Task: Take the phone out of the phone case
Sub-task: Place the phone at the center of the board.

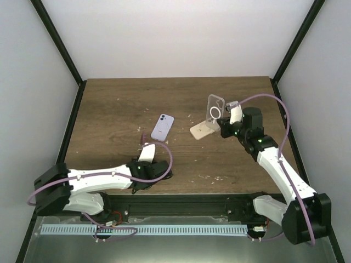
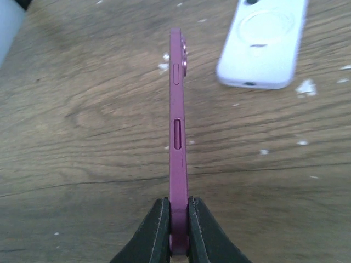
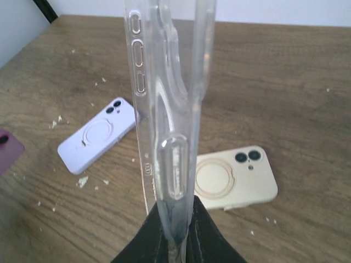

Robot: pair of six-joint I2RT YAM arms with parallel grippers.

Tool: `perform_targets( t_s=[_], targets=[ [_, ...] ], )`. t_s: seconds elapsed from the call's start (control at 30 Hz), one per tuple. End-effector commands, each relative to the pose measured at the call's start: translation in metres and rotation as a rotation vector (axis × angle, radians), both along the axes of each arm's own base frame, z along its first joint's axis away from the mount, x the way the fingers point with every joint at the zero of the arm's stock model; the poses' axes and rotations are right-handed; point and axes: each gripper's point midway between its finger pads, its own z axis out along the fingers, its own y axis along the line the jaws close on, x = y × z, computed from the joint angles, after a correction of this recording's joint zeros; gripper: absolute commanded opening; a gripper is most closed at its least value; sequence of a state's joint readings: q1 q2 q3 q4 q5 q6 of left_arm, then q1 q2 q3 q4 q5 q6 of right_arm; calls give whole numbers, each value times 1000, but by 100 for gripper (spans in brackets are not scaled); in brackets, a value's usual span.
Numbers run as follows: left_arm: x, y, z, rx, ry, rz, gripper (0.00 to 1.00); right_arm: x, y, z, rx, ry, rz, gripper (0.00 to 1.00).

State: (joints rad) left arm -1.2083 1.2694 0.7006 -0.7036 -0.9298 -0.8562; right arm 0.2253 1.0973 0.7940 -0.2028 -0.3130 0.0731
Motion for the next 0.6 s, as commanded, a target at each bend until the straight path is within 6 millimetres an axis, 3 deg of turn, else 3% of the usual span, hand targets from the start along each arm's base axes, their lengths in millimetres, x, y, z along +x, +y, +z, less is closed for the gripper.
perform_targets(
  t_s=[0.0, 0.13, 0.33, 0.57],
  targets=[
    [20, 20, -1, 84, -45, 136, 0, -12, -9, -13, -37, -8, 17, 1],
    [32, 24, -10, 230, -39, 208, 0, -14, -16, -24, -4, 25, 5, 1],
    [38, 24, -27, 407, -45, 275, 0, -18, -9, -30, 29, 49, 46, 1],
    [39, 6, -60, 359, 51, 189, 0, -16, -9, -33, 28, 58, 44, 1]
  ],
)
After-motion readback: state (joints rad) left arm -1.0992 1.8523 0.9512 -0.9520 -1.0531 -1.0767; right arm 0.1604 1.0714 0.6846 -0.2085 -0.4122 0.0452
